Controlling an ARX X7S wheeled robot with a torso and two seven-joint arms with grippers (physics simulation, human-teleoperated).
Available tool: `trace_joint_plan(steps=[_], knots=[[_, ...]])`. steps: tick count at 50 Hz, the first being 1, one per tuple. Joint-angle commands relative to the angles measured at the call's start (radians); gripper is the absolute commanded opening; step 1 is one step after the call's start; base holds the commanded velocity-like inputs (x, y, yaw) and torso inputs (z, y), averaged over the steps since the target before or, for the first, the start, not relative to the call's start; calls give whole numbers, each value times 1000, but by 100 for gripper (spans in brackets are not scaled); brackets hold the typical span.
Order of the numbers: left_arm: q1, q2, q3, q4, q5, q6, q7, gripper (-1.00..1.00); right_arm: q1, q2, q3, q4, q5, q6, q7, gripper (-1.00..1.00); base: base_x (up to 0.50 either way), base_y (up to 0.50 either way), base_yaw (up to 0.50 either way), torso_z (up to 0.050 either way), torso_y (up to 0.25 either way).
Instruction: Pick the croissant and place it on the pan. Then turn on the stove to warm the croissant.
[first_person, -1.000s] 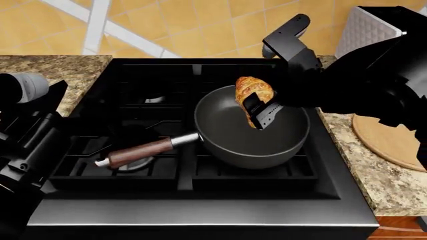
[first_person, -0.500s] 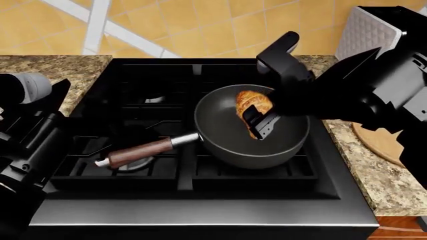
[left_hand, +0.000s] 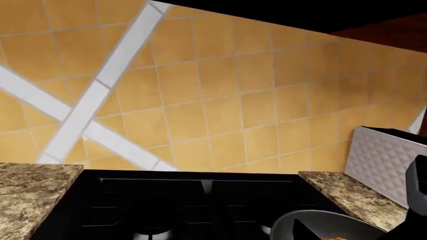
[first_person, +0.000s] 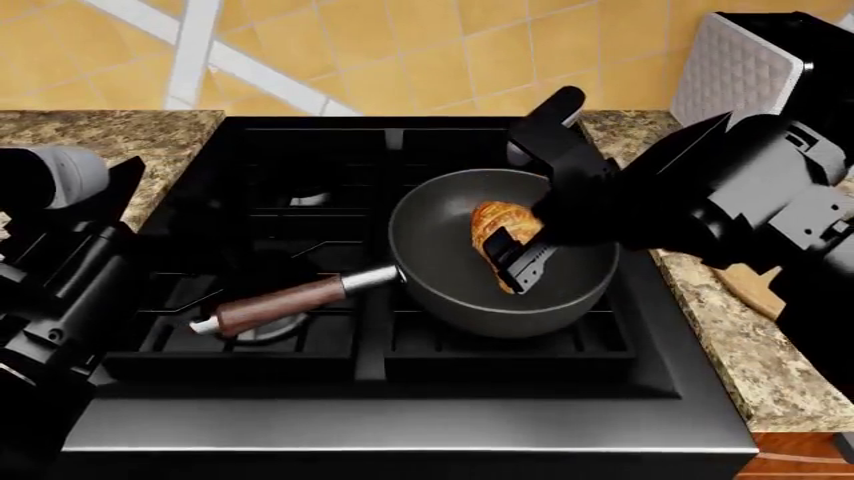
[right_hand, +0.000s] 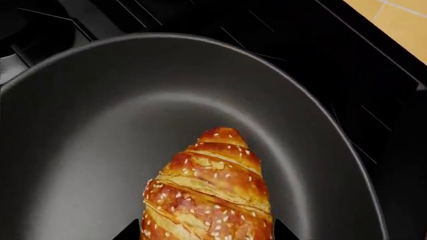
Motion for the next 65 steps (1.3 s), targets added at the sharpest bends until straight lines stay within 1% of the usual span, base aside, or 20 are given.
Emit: trace_joint_plan(steps=[1,2,3,9,22,32,40,46,51,52,53,57,61,65], knots=[[0,-1,7,0,4,3,0,100,-2,-9,-13,13,-33,-13,-25,-100,0,0,0,0,0],[0,-1,7,0,4,4,0,100,-2,-9,-13,12,-33,-12,-24,-100,0,0,0,0,0],[0,-1,8,1,5,4,1,100,-3,-7,-16,6,-33,-13,-25,100,0,0,0,0,0],[8,-5,7,-3,16,7,6,100,-1,-6,-18,-6,-29,-2,-25,100,0,0,0,0,0],[17,-17,-11,16,-13,14,-7,100,15,10,2,-52,-12,11,3,100,0,0,0,0,0],[31,-25,-25,34,-36,21,-15,100,30,53,51,-157,42,48,76,100,0,0,0,0,0],[32,-31,-31,47,-43,27,-16,100,15,96,96,-257,95,72,166,100,0,0,0,0,0],[39,-32,-29,50,-34,30,-9,100,-6,146,176,-352,189,94,284,100,0,0,0,0,0],[34,-35,-31,57,-50,31,-18,100,-50,194,258,-464,295,99,460,100,0,0,0,0,0],[34,-36,-31,57,-49,31,-18,100,-53,195,262,-467,300,97,463,100,0,0,0,0,0],[35,-36,-31,58,-52,32,-18,100,-66,206,285,-485,323,85,504,100,0,0,0,0,0],[38,-40,-36,63,-58,34,-22,100,-88,230,324,-535,373,67,568,100,0,0,0,0,0],[41,-45,-43,68,-69,37,-26,100,-113,258,380,-608,439,31,671,100,0,0,0,0,0],[52,-45,-43,77,-46,40,-14,100,-136,287,417,-662,498,7,753,100,0,0,0,0,0]])
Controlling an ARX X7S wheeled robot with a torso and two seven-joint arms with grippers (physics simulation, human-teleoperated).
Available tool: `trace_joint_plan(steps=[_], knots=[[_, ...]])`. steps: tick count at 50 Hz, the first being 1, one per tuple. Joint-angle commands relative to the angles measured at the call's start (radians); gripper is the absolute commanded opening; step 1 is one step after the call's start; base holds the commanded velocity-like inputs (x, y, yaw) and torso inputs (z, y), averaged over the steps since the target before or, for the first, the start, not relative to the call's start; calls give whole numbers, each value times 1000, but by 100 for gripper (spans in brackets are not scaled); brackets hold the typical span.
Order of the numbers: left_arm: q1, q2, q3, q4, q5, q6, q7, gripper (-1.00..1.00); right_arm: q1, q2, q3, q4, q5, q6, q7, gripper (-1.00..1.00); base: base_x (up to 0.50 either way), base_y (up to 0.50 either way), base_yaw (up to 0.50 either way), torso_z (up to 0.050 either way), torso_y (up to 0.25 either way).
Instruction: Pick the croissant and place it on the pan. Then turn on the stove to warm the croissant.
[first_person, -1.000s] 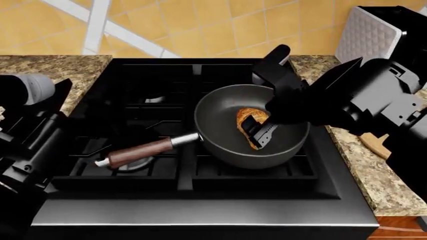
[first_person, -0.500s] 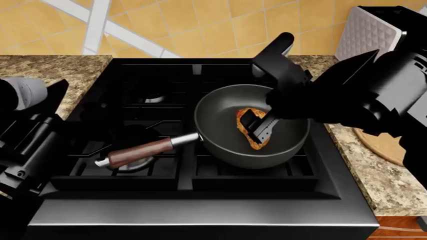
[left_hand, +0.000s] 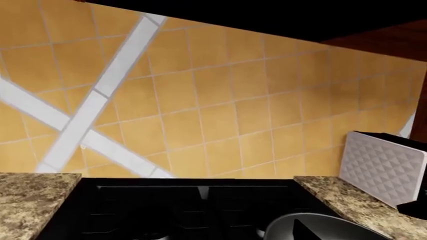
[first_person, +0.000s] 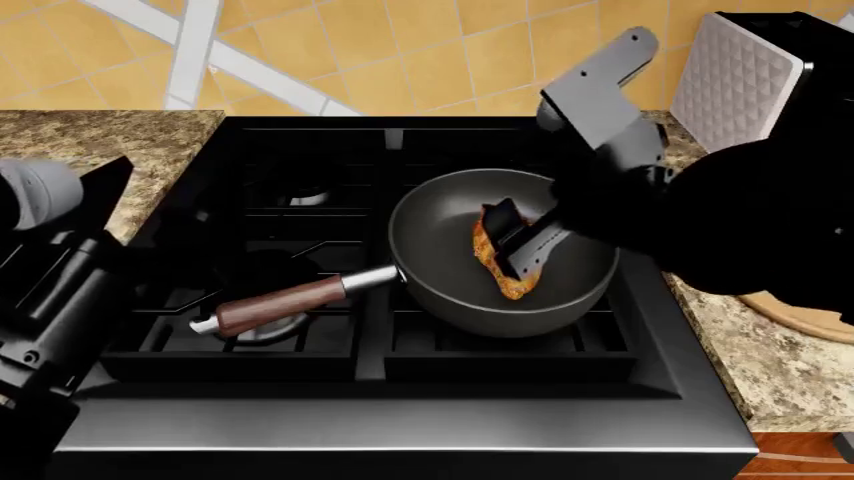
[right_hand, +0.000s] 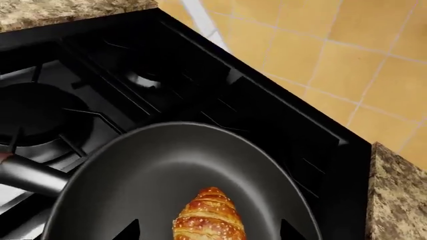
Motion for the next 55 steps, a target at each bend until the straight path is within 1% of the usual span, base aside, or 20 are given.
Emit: trace_joint_plan(steps=[1,7,12,17,20,24,27,36,47,55], knots=[[13,-7,-8,17,3,7,4,100,-67,84,129,-174,172,-55,252,100,0,0,0,0,0],[23,-7,-6,24,-6,8,4,100,-135,158,211,-290,287,-150,403,100,0,0,0,0,0],[28,-10,-8,30,-8,10,3,100,-183,203,242,-359,304,-202,459,100,0,0,0,0,0],[36,-8,-6,32,-3,12,6,100,-226,234,265,-403,317,-244,481,100,0,0,0,0,0],[41,-4,1,30,19,12,14,100,-288,268,301,-461,317,-316,507,100,0,0,0,0,0],[44,-5,0,36,18,15,19,100,-334,299,321,-518,304,-357,527,100,0,0,0,0,0],[48,-4,4,44,23,16,27,100,-383,321,353,-552,292,-420,548,100,0,0,0,0,0],[54,-11,4,60,21,18,30,100,-464,346,376,-616,270,-492,581,100,0,0,0,0,0],[64,-8,6,55,44,27,52,100,-470,343,384,-639,259,-507,631,100,0,0,0,0,0],[60,-5,21,48,56,26,61,100,-491,342,391,-643,242,-528,634,100,0,0,0,0,0]])
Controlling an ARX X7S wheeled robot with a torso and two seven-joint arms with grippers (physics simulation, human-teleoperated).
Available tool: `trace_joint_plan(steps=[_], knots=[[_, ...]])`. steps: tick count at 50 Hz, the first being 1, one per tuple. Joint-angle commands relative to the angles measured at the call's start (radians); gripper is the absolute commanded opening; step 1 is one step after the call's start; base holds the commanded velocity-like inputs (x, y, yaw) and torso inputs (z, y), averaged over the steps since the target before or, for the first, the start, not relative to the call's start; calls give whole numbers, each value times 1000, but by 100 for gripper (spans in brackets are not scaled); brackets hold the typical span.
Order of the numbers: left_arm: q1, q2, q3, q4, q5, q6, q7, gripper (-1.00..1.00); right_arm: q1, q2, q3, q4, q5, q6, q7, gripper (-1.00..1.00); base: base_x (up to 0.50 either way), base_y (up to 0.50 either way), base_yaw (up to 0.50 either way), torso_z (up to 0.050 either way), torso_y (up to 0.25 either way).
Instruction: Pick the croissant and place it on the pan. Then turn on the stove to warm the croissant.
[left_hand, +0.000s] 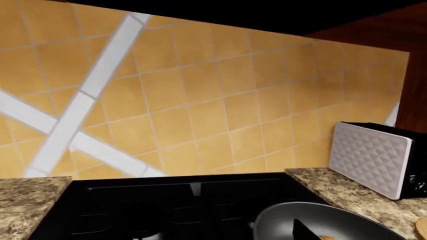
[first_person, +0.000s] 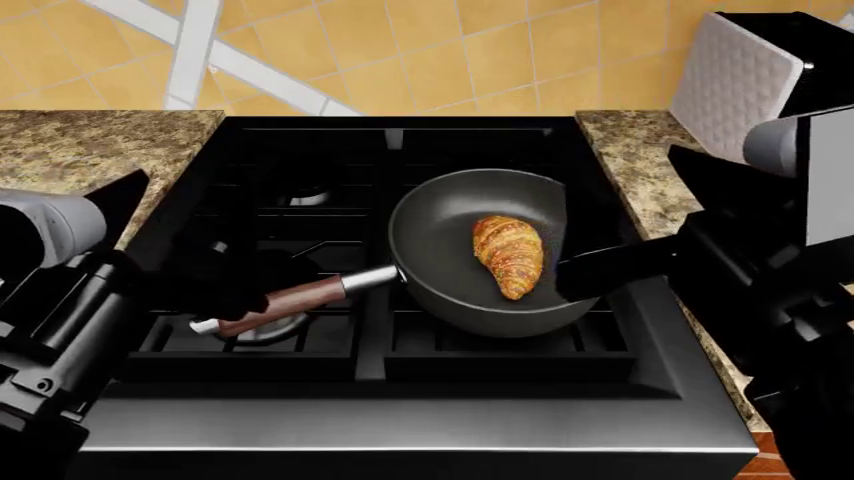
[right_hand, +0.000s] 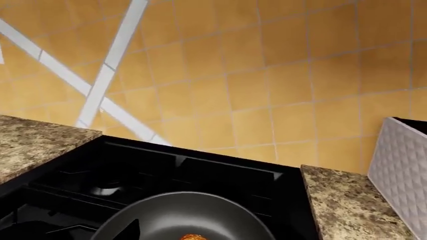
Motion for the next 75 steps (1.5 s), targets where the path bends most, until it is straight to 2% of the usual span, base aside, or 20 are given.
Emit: trace_joint_plan(steps=[1,29,40,43,52,75], knots=[[0,4,16,-5,19,2,15,100,-32,6,15,-20,-19,-36,25,100,0,0,0,0,0],[-8,3,31,-3,21,9,9,100,-62,17,32,-30,-38,-65,12,100,-366,0,0,0,0],[-9,3,24,5,29,25,27,100,-69,24,34,-39,-41,-66,16,100,-23,0,0,0,0],[11,11,8,26,87,53,60,100,-78,26,34,-40,-49,-68,13,100,0,0,0,0,0],[12,1,18,47,102,49,61,100,-105,53,46,-75,-34,-88,29,100,0,0,0,0,0],[146,-99,-110,172,-79,82,24,100,-163,143,92,-223,38,-157,127,100,0,0,0,-41,0]])
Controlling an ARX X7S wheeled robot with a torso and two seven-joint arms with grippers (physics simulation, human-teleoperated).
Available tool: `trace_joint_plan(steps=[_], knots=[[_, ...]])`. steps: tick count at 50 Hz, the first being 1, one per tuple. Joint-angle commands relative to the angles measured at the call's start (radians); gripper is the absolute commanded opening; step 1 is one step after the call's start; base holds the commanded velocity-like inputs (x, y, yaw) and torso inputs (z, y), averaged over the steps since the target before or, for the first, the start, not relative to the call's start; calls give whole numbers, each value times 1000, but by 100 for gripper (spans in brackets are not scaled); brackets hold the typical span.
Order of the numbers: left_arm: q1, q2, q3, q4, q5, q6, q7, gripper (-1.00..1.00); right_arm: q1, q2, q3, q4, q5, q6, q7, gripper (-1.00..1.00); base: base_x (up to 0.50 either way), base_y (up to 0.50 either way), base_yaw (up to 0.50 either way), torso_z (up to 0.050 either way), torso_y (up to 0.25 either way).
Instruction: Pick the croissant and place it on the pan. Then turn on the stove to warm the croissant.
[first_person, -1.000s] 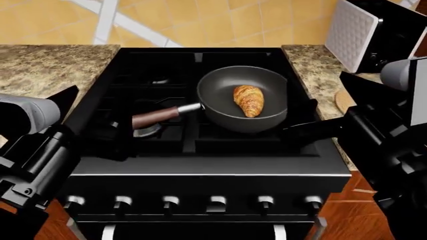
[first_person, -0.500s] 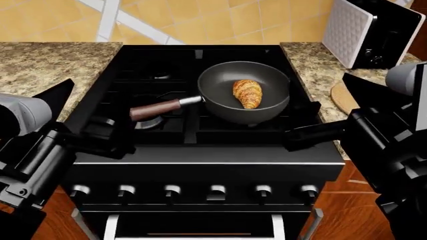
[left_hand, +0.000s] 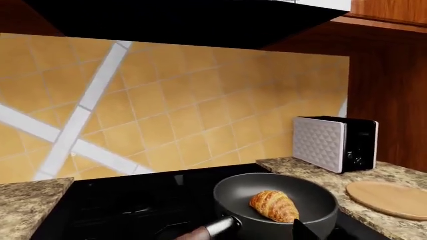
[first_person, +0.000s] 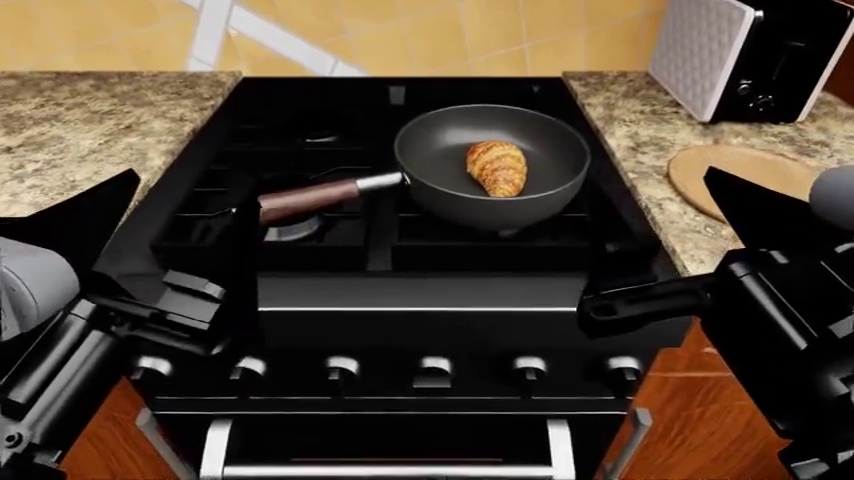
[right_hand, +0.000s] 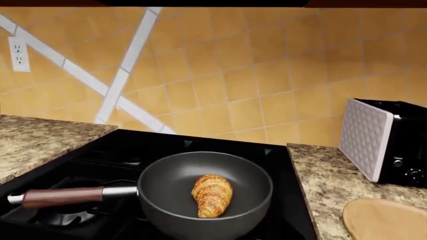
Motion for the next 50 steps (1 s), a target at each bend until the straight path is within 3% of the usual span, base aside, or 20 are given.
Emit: trace_joint_plan(steps=[1,21,50], knots=[[67,-44,-61,55,-79,21,-16,100,-38,47,24,-69,27,-40,37,100,0,0,0,-50,0],[157,-20,-69,48,-40,23,21,100,-253,136,66,-137,-80,-185,44,100,0,0,0,-50,0],[147,-3,-13,15,-14,16,31,100,-340,161,-37,-138,-214,-260,45,100,0,0,0,-50,0]])
